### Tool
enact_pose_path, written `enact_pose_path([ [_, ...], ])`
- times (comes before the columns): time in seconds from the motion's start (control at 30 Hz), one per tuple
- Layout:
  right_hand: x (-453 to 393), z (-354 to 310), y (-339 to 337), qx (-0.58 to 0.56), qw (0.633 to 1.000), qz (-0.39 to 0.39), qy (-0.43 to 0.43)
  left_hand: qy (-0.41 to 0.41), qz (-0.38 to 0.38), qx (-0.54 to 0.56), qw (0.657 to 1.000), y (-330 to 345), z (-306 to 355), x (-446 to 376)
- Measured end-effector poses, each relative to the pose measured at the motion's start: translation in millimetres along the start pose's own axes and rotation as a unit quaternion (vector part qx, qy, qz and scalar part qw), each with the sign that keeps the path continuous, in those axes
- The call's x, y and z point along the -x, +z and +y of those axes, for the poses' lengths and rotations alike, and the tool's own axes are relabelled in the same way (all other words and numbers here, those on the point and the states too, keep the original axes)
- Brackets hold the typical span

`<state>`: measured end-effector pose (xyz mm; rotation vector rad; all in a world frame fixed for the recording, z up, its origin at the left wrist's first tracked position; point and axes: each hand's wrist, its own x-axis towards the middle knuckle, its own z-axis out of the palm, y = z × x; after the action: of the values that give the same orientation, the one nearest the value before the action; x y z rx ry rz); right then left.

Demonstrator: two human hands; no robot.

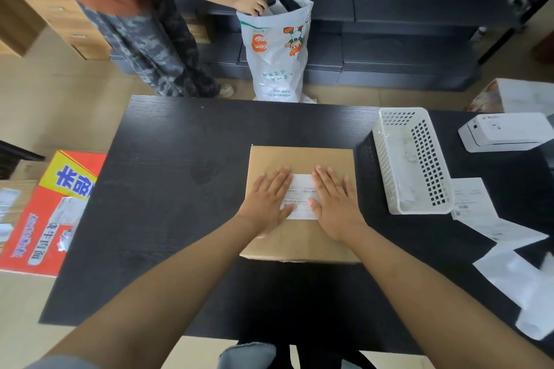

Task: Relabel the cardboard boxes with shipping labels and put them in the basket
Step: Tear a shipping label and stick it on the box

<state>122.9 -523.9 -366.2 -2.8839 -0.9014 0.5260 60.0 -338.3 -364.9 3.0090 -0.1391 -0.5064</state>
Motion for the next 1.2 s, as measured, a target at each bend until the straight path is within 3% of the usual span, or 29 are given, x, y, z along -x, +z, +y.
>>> enact_pose_path([
  [0.1, 1, 1, -13, -0.046, 0.999, 0.012, -0.002, -0.015, 0.042, 0.112, 0.993, -9, -2, 1],
  [0.23, 9, 12, -26, -0.113, 0.988, 0.071, 0.074, -0.15, 0.109, 0.29, 0.939, -17, -10, 5],
  [0.4, 17, 25, -33, -0.215, 0.948, 0.112, 0.204, -0.298, 0.082, 0.364, 0.878, -14, -30, 11],
  [0.53, 16, 25, -30, -0.396, 0.859, -0.02, 0.324, -0.336, -0.011, 0.532, 0.777, -3, -38, 15],
  [0.6, 16, 23, -28, -0.427, 0.831, -0.079, 0.349, -0.325, -0.05, 0.57, 0.753, -2, -35, 17],
  [0.7, 14, 24, -26, -0.432, 0.826, -0.08, 0.352, -0.329, -0.048, 0.576, 0.747, -4, -32, 16],
  [0.93, 16, 24, -26, -0.436, 0.822, -0.069, 0.36, -0.33, -0.047, 0.523, 0.785, -14, -31, 14],
  [1.07, 15, 22, -42, -0.387, 0.852, 0.016, 0.351, -0.315, -0.028, 0.477, 0.82, -47, -34, 2],
  [1.2, 8, 26, -77, -0.382, 0.853, 0.095, 0.341, -0.284, 0.024, 0.433, 0.855, -98, -37, -18],
])
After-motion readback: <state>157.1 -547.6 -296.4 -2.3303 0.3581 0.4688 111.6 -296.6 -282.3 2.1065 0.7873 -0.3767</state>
